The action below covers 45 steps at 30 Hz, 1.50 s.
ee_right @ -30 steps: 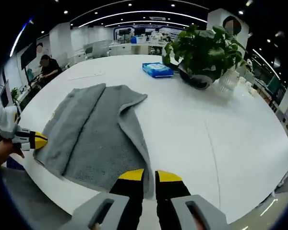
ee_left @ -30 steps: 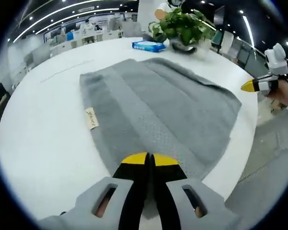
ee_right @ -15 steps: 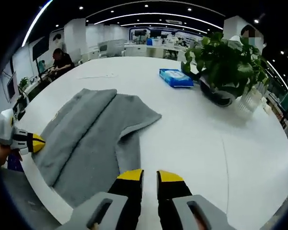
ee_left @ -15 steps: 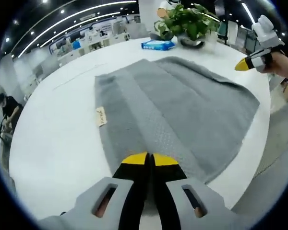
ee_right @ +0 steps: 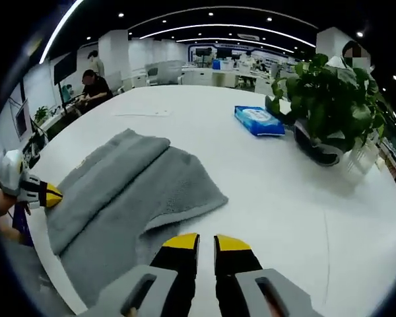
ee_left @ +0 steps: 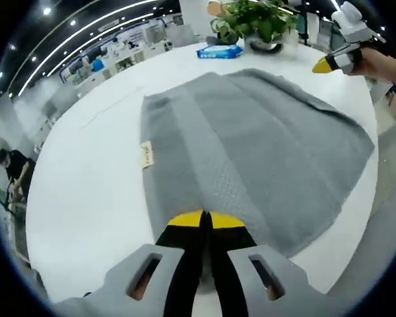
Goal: Open the folded towel by lifting each exposed corner and separating the folded layers until the towel lies flat within the target outline without major curled edges
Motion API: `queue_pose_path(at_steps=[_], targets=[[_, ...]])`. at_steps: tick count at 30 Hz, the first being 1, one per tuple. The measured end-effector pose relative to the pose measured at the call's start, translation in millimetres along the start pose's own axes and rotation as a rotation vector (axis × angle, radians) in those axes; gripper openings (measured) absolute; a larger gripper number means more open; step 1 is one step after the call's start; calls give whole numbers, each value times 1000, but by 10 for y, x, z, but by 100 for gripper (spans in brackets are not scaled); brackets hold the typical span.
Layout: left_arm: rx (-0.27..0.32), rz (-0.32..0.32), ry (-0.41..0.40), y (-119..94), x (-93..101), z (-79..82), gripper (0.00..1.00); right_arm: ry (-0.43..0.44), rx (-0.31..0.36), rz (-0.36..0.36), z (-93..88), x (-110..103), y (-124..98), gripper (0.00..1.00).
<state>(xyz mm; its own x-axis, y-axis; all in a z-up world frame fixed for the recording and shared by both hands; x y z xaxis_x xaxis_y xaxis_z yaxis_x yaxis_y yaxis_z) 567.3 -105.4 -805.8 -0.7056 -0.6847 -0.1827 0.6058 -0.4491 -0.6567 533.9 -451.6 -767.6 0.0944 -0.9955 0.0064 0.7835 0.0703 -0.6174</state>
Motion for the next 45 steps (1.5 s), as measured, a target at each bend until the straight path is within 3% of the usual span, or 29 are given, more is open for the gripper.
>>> queue_pose_path(at_steps=[1, 7, 15, 24, 34, 41, 45], targets=[[-1, -1, 37, 1, -69, -13, 1, -3, -2, 4, -5, -18, 19, 6], [-16, 3, 85, 43, -335, -43, 1, -19, -5, 43, -13, -167, 193, 5], [-56, -4, 160, 116, -456, 0, 1, 23, 8, 79, 36, -365, 391, 4], [-55, 7, 145, 158, -598, 4, 0, 1, -47, 111, -88, -447, 535, 4], [-70, 27, 165, 204, -775, 4, 0, -8, -64, 101, -122, -327, 572, 0], [-94, 40, 192, 259, -968, 3, 0, -68, -73, 55, -131, -82, 565, 0], [-101, 50, 152, 248, -971, 1, 0, -60, -77, 37, -134, 2, 540, 0]])
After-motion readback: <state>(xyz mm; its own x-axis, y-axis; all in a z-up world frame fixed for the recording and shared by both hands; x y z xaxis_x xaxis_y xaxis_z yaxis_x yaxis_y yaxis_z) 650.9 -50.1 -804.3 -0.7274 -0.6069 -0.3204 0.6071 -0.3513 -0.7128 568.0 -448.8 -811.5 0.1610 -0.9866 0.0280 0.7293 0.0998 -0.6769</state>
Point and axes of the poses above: the point that each gripper's makers call its tool centre point, and the gripper's own axes: y roughly forward along the fingers, x roughly to its right, z roughly out of its top, the point moved 3 cm from there along -y, roughly backward along the fingers, and after that the axes turned 8 degrees about x, right-handed, at the moved point
